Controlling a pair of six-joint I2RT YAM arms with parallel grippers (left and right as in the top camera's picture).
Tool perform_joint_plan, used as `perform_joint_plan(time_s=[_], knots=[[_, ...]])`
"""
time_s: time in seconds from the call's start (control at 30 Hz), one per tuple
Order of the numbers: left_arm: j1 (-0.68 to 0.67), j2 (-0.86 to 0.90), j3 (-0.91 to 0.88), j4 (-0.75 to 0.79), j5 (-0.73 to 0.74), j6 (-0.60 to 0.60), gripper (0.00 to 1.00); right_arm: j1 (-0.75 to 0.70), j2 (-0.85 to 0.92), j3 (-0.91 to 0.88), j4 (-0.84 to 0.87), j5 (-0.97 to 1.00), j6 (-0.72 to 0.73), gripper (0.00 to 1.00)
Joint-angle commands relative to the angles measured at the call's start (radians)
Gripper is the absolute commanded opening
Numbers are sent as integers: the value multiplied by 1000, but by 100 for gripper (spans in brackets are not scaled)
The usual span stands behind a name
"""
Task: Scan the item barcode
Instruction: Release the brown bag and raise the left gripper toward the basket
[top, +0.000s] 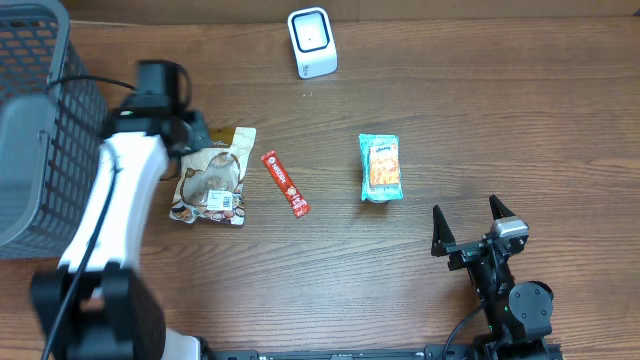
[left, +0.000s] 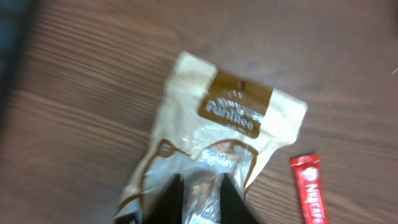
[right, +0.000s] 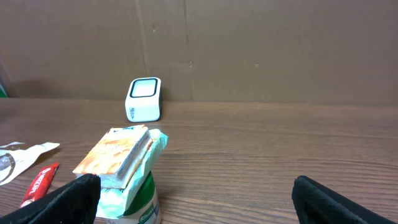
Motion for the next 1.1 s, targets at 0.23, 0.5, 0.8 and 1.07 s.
perform_joint_plan(time_s=[0.23, 0.5, 0.8, 1.07], knots=[[80, -132, 26, -74, -14, 93, 100, -1, -10, -11, 6, -2, -8, 100], [80, -128, 26, -78, -13, 93, 99, -1, -10, -11, 6, -2, -8, 100], [80, -128, 26, -78, -13, 93, 100, -1, -10, -11, 6, -2, -8, 100], [80, -128, 26, -78, -13, 93, 100, -1, -10, -11, 6, -2, -8, 100]])
